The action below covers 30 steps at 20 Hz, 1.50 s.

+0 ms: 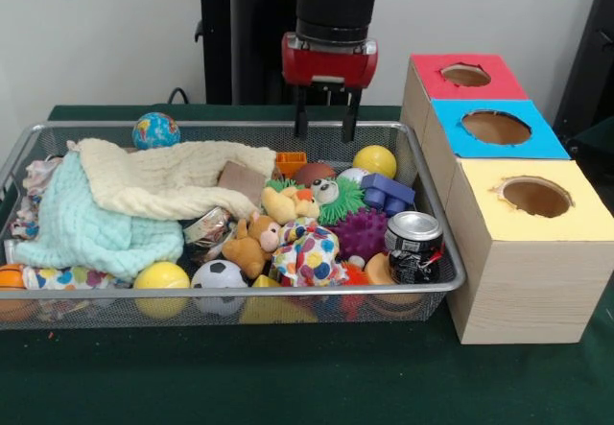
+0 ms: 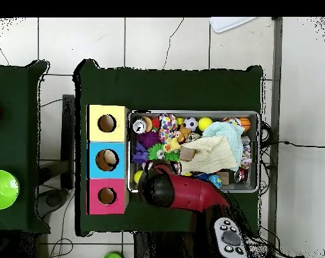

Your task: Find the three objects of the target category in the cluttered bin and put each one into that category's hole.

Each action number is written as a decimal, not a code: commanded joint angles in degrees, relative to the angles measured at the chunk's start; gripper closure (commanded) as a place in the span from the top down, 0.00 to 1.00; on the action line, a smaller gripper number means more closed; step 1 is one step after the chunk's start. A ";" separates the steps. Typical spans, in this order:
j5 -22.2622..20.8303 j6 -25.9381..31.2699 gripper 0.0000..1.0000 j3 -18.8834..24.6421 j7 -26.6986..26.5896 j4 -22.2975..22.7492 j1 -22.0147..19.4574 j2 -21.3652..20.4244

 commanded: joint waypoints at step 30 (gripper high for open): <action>-14.62 7.38 1.00 0.75 -2.27 -14.19 -3.36 3.53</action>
